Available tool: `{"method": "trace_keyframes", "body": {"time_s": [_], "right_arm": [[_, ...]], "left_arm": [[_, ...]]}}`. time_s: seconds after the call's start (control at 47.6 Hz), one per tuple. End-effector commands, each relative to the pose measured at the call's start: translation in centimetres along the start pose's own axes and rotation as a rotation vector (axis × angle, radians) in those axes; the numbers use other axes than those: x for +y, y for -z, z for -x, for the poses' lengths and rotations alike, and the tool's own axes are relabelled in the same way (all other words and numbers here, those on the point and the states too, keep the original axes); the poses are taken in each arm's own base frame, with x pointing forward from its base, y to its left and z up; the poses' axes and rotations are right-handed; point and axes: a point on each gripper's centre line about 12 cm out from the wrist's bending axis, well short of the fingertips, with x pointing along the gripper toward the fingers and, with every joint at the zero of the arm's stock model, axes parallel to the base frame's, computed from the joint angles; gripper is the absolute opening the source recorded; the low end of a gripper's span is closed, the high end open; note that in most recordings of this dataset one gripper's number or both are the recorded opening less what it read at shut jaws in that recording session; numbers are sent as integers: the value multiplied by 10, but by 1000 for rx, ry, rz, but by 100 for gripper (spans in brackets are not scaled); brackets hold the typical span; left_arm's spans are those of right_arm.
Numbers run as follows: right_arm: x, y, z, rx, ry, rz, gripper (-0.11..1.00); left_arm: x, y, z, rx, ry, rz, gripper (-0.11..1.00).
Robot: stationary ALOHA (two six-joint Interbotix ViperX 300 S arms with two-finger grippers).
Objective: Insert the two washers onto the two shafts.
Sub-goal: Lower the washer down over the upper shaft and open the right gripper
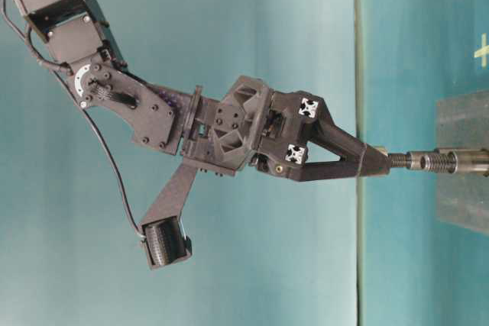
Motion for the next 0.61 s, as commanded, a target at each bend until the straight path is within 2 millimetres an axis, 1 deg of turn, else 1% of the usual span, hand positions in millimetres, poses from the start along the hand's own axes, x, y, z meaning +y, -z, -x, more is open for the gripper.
{"method": "trace_keyframes", "body": {"time_s": [0.0,0.378,0.42,0.504,0.588], "right_arm": [[0,-8,11,-36,-3,4,34],[5,-8,12,-30,-30,-14,35],[5,-9,12,-32,-32,-17,40],[5,-9,13,-34,-36,-23,54],[5,-9,13,-32,-37,-24,62]], "left_arm": [[-1,-5,0,-17,2,-2,0],[-1,-5,0,-17,2,-2,0],[0,-5,0,-18,1,-1,0],[-1,-6,1,-21,3,-2,0],[-1,-6,2,-24,3,-2,0]]}}
